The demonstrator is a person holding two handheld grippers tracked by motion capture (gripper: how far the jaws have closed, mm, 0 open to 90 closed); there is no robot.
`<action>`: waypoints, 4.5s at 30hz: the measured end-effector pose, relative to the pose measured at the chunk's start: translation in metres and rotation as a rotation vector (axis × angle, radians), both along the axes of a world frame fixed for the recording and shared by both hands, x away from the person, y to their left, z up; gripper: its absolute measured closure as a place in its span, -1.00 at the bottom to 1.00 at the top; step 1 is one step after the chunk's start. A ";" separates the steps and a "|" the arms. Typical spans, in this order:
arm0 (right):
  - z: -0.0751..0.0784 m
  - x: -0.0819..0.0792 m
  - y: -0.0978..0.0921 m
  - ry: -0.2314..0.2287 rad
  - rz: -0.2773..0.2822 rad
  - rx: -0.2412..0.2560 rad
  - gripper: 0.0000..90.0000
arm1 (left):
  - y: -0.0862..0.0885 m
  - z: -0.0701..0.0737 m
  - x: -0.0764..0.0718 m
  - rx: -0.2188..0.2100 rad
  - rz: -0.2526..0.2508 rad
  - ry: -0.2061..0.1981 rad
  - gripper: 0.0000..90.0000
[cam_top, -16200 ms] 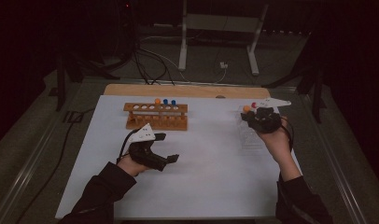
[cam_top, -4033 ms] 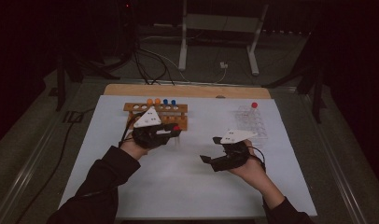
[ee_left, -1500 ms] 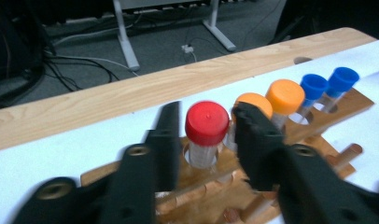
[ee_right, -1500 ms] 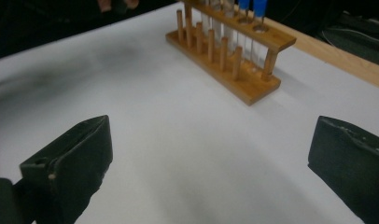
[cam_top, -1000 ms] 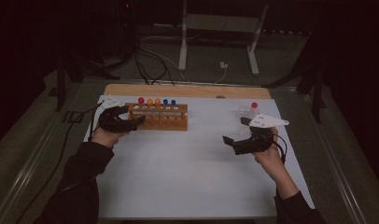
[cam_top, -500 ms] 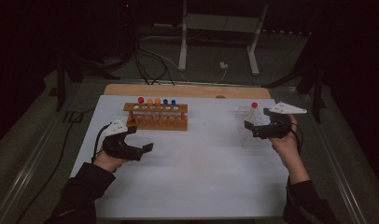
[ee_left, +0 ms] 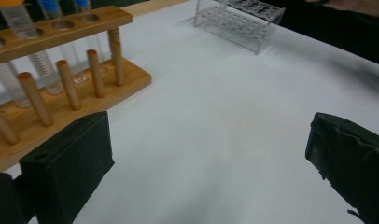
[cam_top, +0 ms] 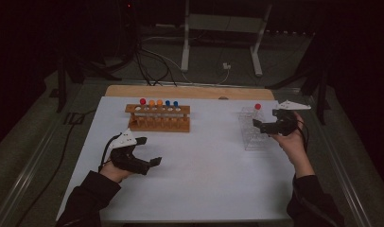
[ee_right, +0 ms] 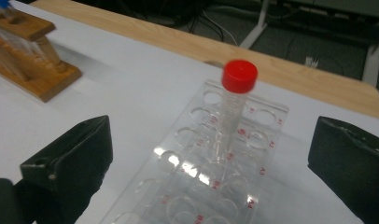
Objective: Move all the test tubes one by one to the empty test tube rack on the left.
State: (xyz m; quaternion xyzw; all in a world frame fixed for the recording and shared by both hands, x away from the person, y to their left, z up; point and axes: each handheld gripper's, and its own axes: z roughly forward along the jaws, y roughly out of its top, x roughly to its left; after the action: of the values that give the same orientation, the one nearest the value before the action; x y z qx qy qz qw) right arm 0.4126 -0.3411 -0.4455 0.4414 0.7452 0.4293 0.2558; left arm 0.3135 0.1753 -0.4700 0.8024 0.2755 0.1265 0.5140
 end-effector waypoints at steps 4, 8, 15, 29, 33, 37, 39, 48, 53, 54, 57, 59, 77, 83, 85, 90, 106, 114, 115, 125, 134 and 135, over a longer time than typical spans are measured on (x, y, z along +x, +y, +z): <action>-0.006 0.008 -0.002 0.018 -0.022 -0.006 -0.92 | -0.001 0.000 -0.001 -0.006 -0.007 -0.002 -0.97; -0.010 0.016 -0.003 0.033 -0.035 -0.004 -0.76 | 0.000 0.000 -0.001 -0.009 -0.007 0.002 -0.97; -0.015 0.029 -0.002 0.056 -0.042 -0.012 -0.29 | 0.001 -0.001 0.000 -0.011 0.000 0.006 -0.97; -0.023 0.044 0.004 0.075 -0.026 -0.039 0.50 | 0.002 -0.003 0.001 -0.009 0.002 0.014 -0.97; -0.021 0.044 0.005 0.072 -0.012 -0.043 0.65 | 0.002 -0.003 0.001 -0.009 -0.003 0.017 -0.97; -0.012 0.041 0.005 0.051 -0.015 -0.043 0.66 | 0.002 -0.002 0.001 -0.009 -0.002 0.015 -0.97; -0.004 0.039 0.004 0.035 -0.011 -0.043 0.66 | 0.002 -0.001 0.001 -0.012 -0.006 0.017 -0.97; 0.036 0.017 0.007 -0.078 0.000 -0.038 0.66 | 0.001 0.003 0.000 -0.017 -0.015 0.021 -0.97; 0.047 0.006 0.019 -0.087 0.058 -0.021 0.66 | 0.000 0.005 0.001 -0.018 -0.022 0.022 -0.97; 0.048 0.004 0.023 -0.083 0.065 -0.029 0.66 | -0.001 0.006 0.000 -0.017 -0.023 0.025 -0.97; 0.048 -0.002 0.034 -0.073 0.094 -0.036 0.66 | -0.002 0.006 0.000 -0.021 -0.025 0.030 -0.97; 0.047 -0.008 0.042 -0.065 0.116 -0.040 0.66 | -0.003 0.007 0.000 -0.021 -0.026 0.030 -0.97; 0.018 -0.059 0.105 0.000 0.264 -0.080 0.66 | -0.036 0.016 0.008 -0.007 -0.082 0.032 -0.96; 0.008 -0.072 0.118 0.021 0.299 -0.080 0.66 | -0.060 0.025 0.015 -0.004 -0.114 0.017 -0.95; 0.004 -0.075 0.121 0.032 0.305 -0.074 0.66 | -0.070 0.027 0.016 0.014 -0.125 0.011 -0.95; -0.001 -0.083 0.129 0.036 0.334 -0.077 0.66 | -0.092 0.034 0.018 0.010 -0.160 0.004 -0.91; -0.001 -0.094 0.144 0.032 0.389 -0.063 0.66 | -0.146 0.049 0.031 0.017 -0.208 -0.046 -0.47; -0.001 -0.094 0.144 0.030 0.393 -0.067 0.66 | -0.163 0.046 0.038 0.023 -0.224 -0.049 0.04; -0.001 -0.094 0.144 0.030 0.395 -0.067 0.66 | -0.164 0.046 0.038 0.023 -0.231 -0.052 0.12; -0.001 -0.094 0.142 0.026 0.389 -0.058 0.65 | -0.171 0.045 0.038 0.042 -0.268 -0.081 0.59; -0.001 -0.094 0.140 0.024 0.396 -0.038 0.15 | -0.151 0.053 0.037 0.026 -0.213 -0.095 0.60; -0.001 -0.094 0.140 0.023 0.395 -0.039 0.08 | -0.148 0.054 0.037 0.026 -0.205 -0.099 0.60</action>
State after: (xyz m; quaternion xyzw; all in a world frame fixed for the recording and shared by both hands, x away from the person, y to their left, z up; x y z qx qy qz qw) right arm 0.3187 -0.2007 -0.4464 0.2868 0.8283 0.4516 0.1665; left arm 0.3506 0.0277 -0.4157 0.8257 0.1646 0.1165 0.5268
